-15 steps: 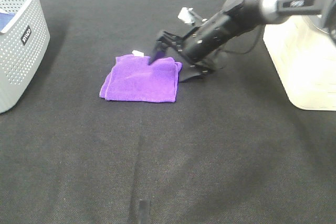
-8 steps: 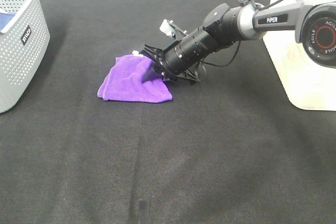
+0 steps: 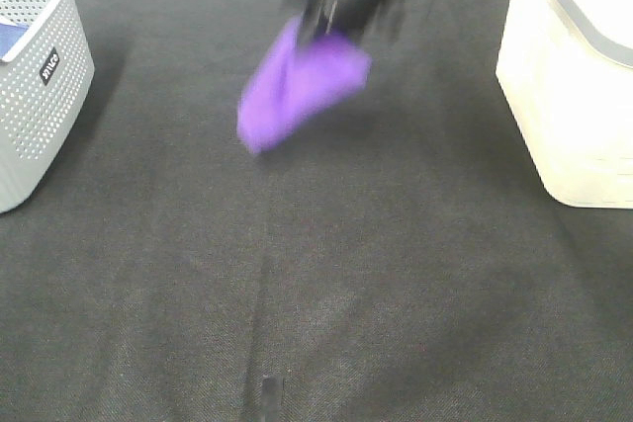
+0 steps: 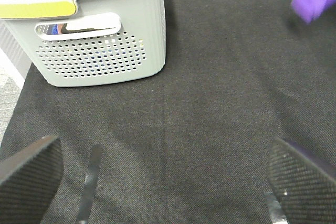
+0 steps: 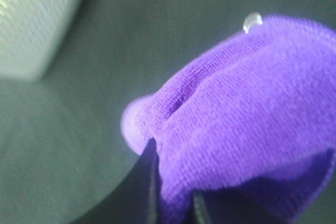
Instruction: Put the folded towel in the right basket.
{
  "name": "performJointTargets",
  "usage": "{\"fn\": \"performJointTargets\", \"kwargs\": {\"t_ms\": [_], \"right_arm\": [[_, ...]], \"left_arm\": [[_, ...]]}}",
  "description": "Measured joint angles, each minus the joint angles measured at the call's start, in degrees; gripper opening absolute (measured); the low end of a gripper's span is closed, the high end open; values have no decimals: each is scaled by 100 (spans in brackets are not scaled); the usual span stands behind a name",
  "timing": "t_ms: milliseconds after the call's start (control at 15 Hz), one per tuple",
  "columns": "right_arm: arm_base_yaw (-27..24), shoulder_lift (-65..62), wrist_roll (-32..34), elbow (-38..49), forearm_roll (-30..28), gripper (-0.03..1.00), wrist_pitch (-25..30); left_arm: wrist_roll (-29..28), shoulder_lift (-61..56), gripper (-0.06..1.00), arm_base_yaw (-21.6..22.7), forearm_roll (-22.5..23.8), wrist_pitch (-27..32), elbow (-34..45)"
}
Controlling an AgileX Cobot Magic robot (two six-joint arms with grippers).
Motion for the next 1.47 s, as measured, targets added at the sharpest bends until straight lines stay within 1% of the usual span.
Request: {"fn": "performJointTargets", "kwargs": {"t_ms": [133,200,267,333,400,467,533,600,733,867,933,1000,1133,1200,1267,1333,1467], "right_arm": [[-441,-395,132,-688,-321,5,292],[-710,-521,178,-963,-619,5,447],[-1043,-636,218,-1192,-900,5,584],[-1587,-751,281,-1467,-1197,5,659],[-1793,-791,292,-1524,-1255,5,670],[-2349,-819,367,-1581,-1318,5,699],[-2773,-808,372,-1610,-1381,5,756],[-3048,-791,372,-1610,-1421,5,814],[-3415,-716,372,-1621,-1473,5,837],[-3529,-539,372,-1621,-1513,7,865],[-3529,-458,372,-1604,-1518,13,888],[-3529,-413,384,-1530,-1518,26,888],[-3518,-390,407,-1444,-1518,69,877],[-3518,-390,401,-1444,-1524,86,859],[-3518,-390,401,-1444,-1524,93,859],[-3518,-390,401,-1432,-1478,96,854],[-3518,-390,327,-1427,-1169,98,825]], "left_arm": [[0,0,99,0,0,0,0],[0,0,99,0,0,0,0],[0,0,99,0,0,0,0],[0,0,99,0,0,0,0],[0,0,99,0,0,0,0],[0,0,99,0,0,0,0],[0,0,99,0,0,0,0],[0,0,99,0,0,0,0],[0,0,99,0,0,0,0],[0,0,99,0,0,0,0],[0,0,99,0,0,0,0],[0,0,99,0,0,0,0],[0,0,99,0,0,0,0],[0,0,99,0,6,0,0],[0,0,99,0,6,0,0],[0,0,99,0,6,0,0],[0,0,99,0,6,0,0]]}}
